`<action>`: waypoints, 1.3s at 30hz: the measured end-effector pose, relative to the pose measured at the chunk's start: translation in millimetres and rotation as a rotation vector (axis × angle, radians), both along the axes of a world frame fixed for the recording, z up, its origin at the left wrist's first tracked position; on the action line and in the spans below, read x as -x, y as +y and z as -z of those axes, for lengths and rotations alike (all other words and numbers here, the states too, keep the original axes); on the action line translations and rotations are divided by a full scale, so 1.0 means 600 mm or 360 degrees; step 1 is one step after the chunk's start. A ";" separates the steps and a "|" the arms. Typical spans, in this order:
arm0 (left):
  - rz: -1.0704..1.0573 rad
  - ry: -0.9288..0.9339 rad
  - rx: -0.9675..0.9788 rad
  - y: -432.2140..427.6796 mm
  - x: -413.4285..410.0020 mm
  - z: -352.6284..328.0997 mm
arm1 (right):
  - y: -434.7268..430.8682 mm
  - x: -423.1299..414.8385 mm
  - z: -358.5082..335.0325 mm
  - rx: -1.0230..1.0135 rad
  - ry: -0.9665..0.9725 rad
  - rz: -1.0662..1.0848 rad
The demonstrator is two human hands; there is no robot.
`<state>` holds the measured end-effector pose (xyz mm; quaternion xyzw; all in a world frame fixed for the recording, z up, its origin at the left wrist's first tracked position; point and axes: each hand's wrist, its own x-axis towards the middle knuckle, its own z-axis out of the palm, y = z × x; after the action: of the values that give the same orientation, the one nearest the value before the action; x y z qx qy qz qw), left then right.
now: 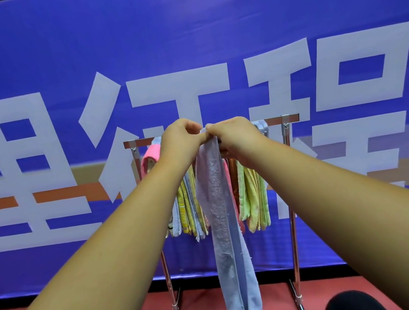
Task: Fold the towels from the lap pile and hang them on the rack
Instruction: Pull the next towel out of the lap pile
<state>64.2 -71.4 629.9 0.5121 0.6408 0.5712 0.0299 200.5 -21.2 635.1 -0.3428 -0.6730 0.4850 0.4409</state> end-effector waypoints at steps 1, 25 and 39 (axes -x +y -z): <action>0.0022 0.0047 0.0019 -0.002 0.005 0.003 | 0.000 -0.003 0.003 -0.0026 -0.0011 -0.0011; 0.0092 0.0678 0.0585 -0.063 0.076 0.004 | 0.035 -0.071 0.002 -0.0786 -0.0703 0.0284; -0.0345 0.1042 0.0589 -0.069 0.050 -0.071 | 0.033 -0.080 0.012 -0.0053 0.0099 -0.0269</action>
<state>34.5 -112.6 672.5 0.5825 0.7591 0.2521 -0.1447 248.8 -1.5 628.0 -0.2621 -0.6935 0.5196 0.4247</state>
